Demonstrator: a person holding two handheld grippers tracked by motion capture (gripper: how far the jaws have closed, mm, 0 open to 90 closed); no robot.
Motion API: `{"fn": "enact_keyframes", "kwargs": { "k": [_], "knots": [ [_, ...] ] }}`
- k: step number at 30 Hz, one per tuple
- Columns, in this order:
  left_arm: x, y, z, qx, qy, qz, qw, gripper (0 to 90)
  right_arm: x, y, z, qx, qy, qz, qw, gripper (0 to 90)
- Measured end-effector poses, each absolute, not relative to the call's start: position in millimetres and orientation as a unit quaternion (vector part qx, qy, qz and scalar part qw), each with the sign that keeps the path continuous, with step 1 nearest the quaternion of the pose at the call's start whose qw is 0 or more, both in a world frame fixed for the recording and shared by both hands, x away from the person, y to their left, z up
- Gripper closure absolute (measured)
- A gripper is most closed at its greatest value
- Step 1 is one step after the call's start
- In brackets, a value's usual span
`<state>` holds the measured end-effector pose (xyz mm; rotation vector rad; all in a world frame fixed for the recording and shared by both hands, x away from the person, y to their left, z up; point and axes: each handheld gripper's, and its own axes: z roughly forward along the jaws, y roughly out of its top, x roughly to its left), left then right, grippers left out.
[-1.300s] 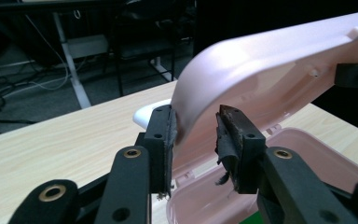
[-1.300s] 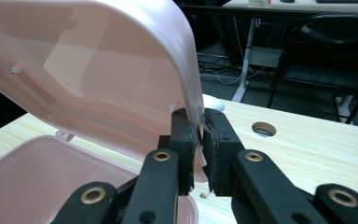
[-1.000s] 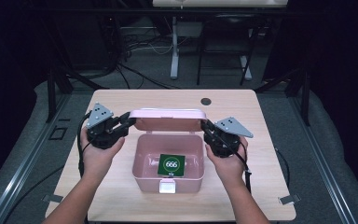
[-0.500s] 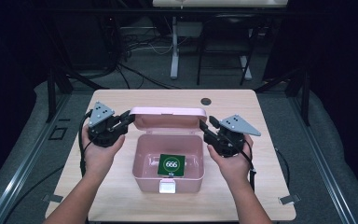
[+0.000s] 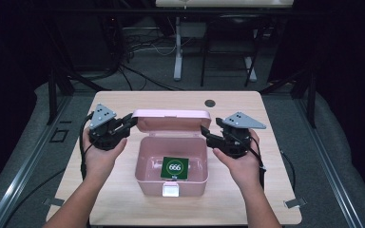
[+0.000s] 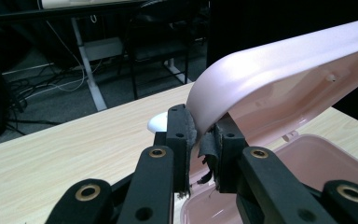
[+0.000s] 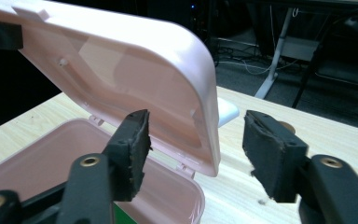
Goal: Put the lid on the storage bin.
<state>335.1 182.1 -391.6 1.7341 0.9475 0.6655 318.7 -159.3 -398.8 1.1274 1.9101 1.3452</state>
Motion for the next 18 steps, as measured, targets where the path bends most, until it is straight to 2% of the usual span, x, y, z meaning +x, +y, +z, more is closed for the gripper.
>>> {"fn": "enact_keyframes", "kwargs": {
  "k": [5,8,13,18],
  "knots": [
    [334.2,182.5,-392.4,0.718,0.391,0.274,0.506,80.0,318.1,-162.0,-395.5,0.421,0.718,0.486,0.268,40.1],
    [332.9,183.1,-392.7,0.719,0.391,0.272,0.505,79.9,318.6,-163.9,-395.7,0.429,0.717,0.488,0.253,33.1],
    [332.0,183.5,-393.1,0.720,0.390,0.272,0.506,79.9,319.9,-167.7,-395.6,0.433,0.717,0.484,0.253,23.2],
    [332.1,183.5,-393.3,0.720,0.390,0.271,0.506,79.9,320.2,-172.0,-394.4,0.443,0.706,0.498,0.239,17.8]
  ]
}}
